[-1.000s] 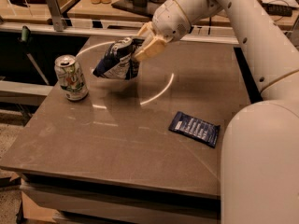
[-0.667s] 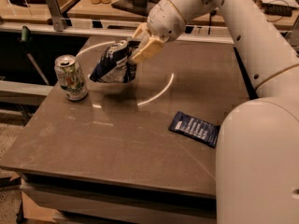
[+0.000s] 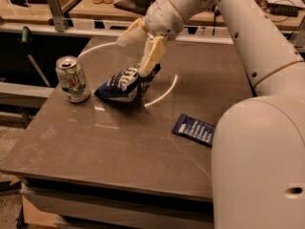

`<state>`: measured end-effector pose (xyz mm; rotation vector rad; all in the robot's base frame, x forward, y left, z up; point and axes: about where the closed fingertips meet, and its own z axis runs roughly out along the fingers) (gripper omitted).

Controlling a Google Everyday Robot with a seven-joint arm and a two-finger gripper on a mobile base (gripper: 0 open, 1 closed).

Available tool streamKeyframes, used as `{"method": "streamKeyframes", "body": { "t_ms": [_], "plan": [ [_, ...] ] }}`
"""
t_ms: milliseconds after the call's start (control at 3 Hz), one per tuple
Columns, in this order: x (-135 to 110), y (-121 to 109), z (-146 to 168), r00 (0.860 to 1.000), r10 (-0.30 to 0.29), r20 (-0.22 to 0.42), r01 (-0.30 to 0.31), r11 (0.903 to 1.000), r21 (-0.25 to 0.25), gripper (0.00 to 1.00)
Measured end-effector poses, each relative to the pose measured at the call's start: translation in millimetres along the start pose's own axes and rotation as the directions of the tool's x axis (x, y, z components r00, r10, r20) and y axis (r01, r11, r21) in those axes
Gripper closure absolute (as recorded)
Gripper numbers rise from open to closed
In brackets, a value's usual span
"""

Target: Move blue chip bag near 7up can

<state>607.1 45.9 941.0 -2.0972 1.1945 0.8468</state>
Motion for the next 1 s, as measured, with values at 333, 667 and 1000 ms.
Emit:
{"method": "streamKeyframes", "body": {
  "t_ms": [333, 667, 1000],
  "plan": [
    [37.2, 5.2, -51.6, 0.984, 0.145, -0.102, -0.128, 0.9795, 0.155, 0.00],
    [81.9, 38.1, -137.5, 0.926, 0.316, -0.208, -0.225, 0.9017, 0.369, 0.00],
    [85.6, 35.5, -136.6, 0.925, 0.319, -0.206, -0.226, 0.8987, 0.376, 0.00]
  ]
}}
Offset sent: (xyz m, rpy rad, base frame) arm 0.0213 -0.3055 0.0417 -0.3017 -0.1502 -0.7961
